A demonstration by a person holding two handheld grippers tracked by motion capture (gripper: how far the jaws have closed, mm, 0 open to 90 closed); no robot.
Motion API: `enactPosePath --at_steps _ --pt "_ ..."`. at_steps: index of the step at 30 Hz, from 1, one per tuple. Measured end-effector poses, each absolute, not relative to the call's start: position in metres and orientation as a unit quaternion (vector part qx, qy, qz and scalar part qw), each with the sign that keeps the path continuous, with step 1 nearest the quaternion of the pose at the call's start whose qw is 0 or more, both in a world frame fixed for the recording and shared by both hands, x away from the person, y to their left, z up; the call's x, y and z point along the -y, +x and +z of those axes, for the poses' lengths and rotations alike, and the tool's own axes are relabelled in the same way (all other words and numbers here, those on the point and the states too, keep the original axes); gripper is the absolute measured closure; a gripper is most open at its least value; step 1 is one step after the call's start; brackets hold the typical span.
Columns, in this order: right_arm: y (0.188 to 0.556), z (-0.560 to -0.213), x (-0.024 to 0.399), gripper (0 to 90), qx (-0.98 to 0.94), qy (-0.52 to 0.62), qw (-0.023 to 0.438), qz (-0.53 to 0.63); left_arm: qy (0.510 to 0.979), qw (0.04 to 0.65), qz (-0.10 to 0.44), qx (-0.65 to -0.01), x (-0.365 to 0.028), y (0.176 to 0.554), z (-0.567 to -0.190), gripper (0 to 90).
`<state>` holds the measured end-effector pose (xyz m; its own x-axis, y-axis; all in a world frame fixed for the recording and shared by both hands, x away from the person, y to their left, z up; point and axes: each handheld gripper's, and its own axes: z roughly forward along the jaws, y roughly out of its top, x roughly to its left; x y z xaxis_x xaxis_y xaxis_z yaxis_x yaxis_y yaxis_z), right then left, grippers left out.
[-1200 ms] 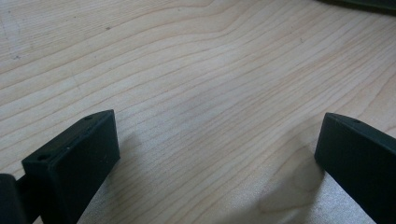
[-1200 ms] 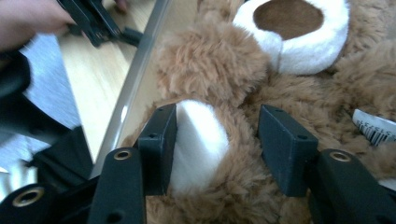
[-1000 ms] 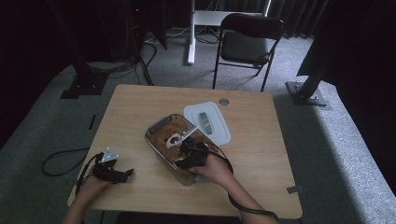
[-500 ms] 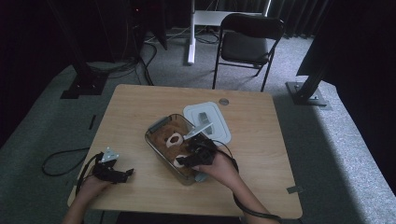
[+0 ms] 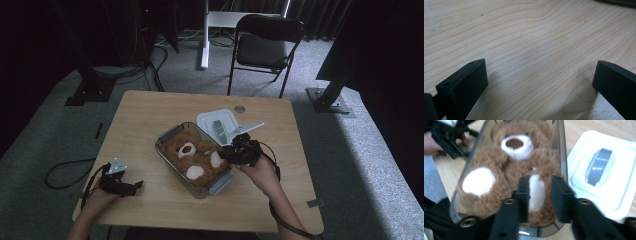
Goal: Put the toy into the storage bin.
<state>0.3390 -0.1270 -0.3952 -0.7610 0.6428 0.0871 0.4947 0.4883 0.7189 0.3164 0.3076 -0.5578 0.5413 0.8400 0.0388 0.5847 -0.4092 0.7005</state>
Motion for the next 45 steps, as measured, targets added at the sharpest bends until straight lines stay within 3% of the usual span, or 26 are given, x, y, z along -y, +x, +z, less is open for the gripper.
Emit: enactPosePath --at_steps 4,16,25,30,35,41,45 --pt "0.343 -0.407 0.122 84.3 -0.866 0.333 0.084 0.363 0.816 0.324 0.197 -0.437 -0.308 0.316 -0.558 0.3" --pt "0.366 -0.431 0.099 86.6 -0.879 0.342 0.064 0.326 0.816 0.324 0.197 -0.436 -0.308 0.316 -0.558 0.3" --pt "0.378 -0.44 0.079 89.2 -0.903 0.333 0.075 0.261 0.816 0.324 0.197 -0.437 -0.308 0.316 -0.558 0.3" --pt "0.378 -0.447 0.063 89.5 -0.913 0.326 0.107 0.222 0.816 0.324 0.197 -0.437 -0.308 0.316 -0.558 0.3" --pt "0.377 -0.443 0.073 88.9 -0.9 0.336 0.101 0.258 0.816 0.325 0.197 -0.437 -0.308 0.317 -0.558 0.3" --pt "0.36 -0.409 0.097 83.0 -0.874 0.336 0.086 0.341 0.816 0.324 0.197 -0.437 -0.308 0.316 -0.558 0.3" --pt "0.337 -0.397 0.096 83.2 -0.873 0.297 0.044 0.385 0.816 0.324 0.197 -0.437 -0.308 0.316 -0.558 0.3"
